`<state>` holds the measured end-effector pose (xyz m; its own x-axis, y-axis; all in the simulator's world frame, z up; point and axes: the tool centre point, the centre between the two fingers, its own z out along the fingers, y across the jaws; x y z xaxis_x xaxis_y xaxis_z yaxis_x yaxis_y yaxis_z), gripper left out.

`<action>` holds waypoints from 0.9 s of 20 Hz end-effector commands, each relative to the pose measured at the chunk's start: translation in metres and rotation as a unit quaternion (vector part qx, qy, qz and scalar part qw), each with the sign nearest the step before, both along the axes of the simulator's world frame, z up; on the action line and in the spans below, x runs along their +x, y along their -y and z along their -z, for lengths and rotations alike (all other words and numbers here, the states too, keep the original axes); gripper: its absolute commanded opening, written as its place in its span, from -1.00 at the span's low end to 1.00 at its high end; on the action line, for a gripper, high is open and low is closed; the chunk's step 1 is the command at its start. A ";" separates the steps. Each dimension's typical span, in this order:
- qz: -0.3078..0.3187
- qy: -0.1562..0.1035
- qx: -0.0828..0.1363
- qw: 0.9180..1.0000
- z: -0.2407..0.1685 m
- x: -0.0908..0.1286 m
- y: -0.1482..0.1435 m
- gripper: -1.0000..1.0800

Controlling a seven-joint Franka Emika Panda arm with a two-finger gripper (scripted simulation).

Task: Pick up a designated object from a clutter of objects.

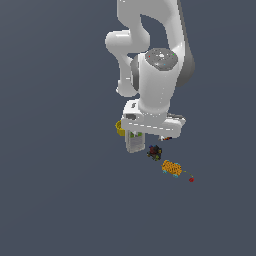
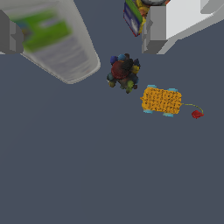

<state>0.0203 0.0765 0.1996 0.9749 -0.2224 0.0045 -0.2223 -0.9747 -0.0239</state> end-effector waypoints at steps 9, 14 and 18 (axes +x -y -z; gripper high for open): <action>0.073 -0.004 -0.008 0.997 0.083 -0.013 -0.039 0.92; 0.093 -0.005 -0.010 0.996 0.106 -0.020 -0.050 0.92; 0.102 -0.006 -0.010 0.995 0.116 -0.024 -0.055 0.92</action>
